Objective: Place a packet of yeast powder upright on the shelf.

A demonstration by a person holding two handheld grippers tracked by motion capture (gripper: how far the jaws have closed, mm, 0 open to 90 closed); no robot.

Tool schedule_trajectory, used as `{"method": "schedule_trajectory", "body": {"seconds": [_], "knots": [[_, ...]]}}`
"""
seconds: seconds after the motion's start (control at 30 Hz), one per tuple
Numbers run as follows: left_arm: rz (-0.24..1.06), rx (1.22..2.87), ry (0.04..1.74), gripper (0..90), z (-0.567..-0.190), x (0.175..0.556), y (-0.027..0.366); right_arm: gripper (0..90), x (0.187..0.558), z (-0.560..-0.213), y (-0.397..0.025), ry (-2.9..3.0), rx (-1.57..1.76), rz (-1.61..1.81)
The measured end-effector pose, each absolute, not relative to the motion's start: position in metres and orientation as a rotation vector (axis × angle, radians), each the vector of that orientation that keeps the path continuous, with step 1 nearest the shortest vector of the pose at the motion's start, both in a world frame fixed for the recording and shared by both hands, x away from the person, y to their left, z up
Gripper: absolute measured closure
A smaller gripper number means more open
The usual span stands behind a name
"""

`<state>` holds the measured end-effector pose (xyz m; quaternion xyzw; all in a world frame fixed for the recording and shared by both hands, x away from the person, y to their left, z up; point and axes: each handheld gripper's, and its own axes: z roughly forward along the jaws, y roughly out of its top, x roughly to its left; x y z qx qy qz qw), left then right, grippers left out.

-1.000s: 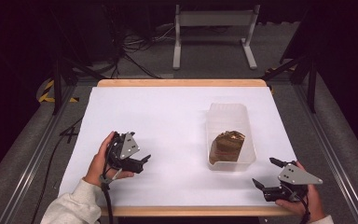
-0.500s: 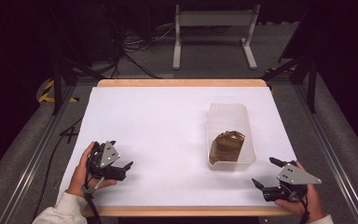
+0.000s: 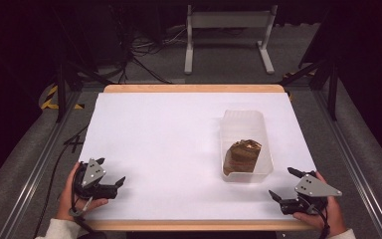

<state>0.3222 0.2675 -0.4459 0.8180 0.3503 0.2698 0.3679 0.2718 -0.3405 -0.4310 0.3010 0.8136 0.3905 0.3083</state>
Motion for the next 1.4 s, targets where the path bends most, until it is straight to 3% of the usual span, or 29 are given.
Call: {"method": "schedule_trajectory", "body": {"seconds": [0.7, 1.4], "knots": [[0.614, 1.831, 1.020, 6.9, -0.454, 0.303, 0.312, 7.5, 0.271, -0.429, -0.342, 2.128, 0.795, 1.041], [0.642, 1.877, 0.989, 7.3, -0.450, 0.303, 0.303, 7.4, 0.272, -0.430, -0.342, 2.131, 0.796, 1.045]]}}
